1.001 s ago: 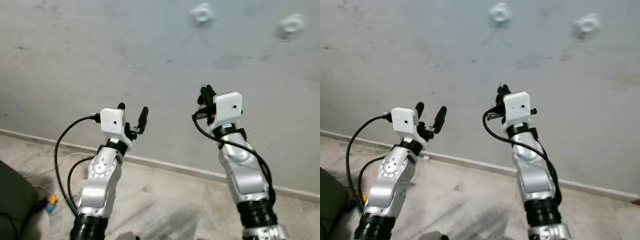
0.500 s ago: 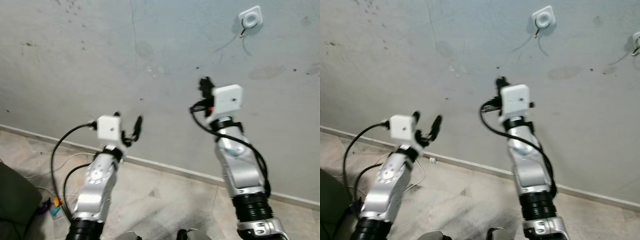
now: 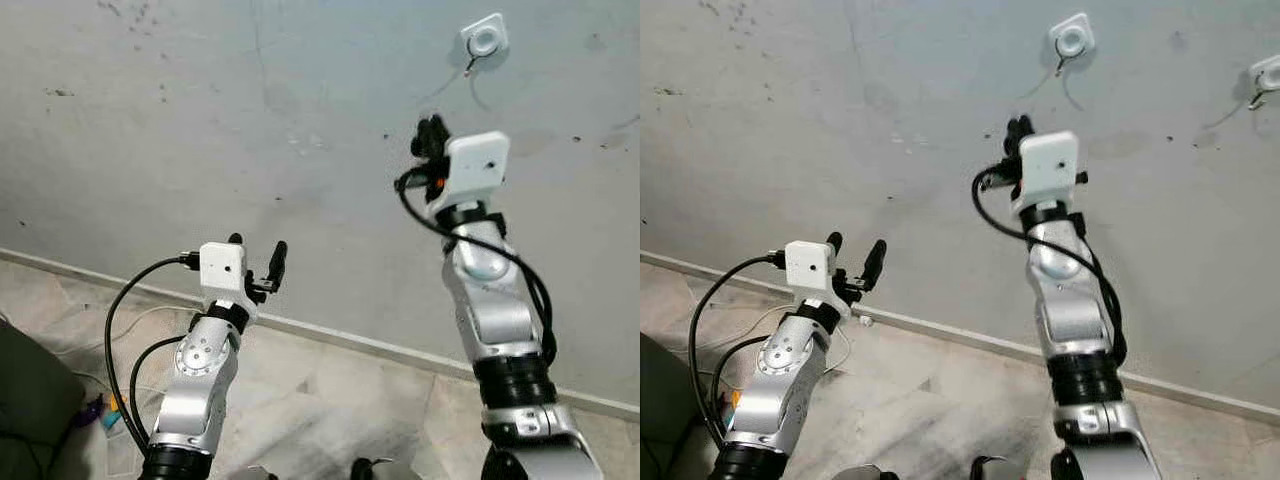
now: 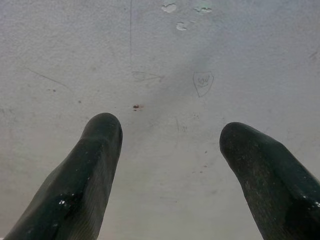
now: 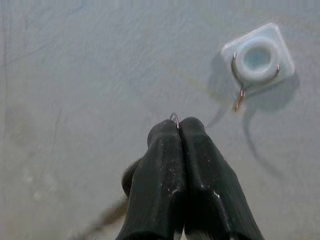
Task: Hang keys on a hook
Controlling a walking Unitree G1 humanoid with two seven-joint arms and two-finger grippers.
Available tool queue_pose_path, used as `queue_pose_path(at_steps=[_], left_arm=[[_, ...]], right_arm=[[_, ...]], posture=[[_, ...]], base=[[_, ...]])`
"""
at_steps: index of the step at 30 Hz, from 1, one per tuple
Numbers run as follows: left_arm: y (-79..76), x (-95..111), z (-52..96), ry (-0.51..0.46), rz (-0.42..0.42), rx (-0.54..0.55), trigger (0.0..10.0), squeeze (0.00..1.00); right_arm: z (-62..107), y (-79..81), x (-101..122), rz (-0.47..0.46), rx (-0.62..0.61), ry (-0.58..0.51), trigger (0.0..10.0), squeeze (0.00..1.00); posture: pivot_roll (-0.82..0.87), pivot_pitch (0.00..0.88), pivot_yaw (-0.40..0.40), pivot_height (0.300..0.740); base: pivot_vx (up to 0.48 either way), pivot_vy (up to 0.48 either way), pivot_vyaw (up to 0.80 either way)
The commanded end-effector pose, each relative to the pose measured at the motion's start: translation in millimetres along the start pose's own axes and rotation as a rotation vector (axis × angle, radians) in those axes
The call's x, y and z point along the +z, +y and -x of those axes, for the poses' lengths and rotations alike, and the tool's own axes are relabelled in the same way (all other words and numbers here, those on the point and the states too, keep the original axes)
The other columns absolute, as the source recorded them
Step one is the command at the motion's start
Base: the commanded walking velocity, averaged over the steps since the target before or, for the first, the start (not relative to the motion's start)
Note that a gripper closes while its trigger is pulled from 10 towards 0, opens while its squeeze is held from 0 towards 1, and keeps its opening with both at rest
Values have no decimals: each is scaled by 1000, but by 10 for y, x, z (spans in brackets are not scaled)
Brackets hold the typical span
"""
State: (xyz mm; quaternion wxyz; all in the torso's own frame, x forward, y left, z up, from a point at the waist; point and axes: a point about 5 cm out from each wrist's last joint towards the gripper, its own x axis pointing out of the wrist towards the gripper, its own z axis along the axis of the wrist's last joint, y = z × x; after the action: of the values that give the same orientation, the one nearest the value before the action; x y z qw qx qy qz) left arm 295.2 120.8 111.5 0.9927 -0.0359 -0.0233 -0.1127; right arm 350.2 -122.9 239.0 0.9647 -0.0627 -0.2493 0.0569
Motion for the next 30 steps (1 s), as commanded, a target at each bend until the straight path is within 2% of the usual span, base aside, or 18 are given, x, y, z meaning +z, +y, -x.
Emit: queue_pose_path(at_steps=[1, 6, 17, 24, 30], left_arm=[[20, -7, 41, -1, -13, 7, 10000, 0], [78, -15, 94, 7, -27, 15, 10000, 0], [133, 6, 172, 5, -43, 27, 10000, 0], [146, 14, 206, 8, -48, 35, 10000, 0], [141, 18, 201, 10, -48, 32, 10000, 0]], right_arm=[[-34, -7, 9, -17, -15, -10, 10000, 0], [-149, -87, 29, -25, -31, -25, 10000, 0], [-313, -114, 70, -91, -35, -50, 10000, 0], [-357, -249, 66, -124, -104, -55, 10000, 0], [-346, -308, 64, -115, -107, -66, 10000, 0]], posture=[[44, 170, 7, 740], [68, 174, 11, 740], [116, 179, 16, 740], [124, 180, 19, 740], [118, 177, 24, 740]], base=[[0, 0, 0], [0, 0, 0], [0, 0, 0], [0, 0, 0], [0, 0, 0]])
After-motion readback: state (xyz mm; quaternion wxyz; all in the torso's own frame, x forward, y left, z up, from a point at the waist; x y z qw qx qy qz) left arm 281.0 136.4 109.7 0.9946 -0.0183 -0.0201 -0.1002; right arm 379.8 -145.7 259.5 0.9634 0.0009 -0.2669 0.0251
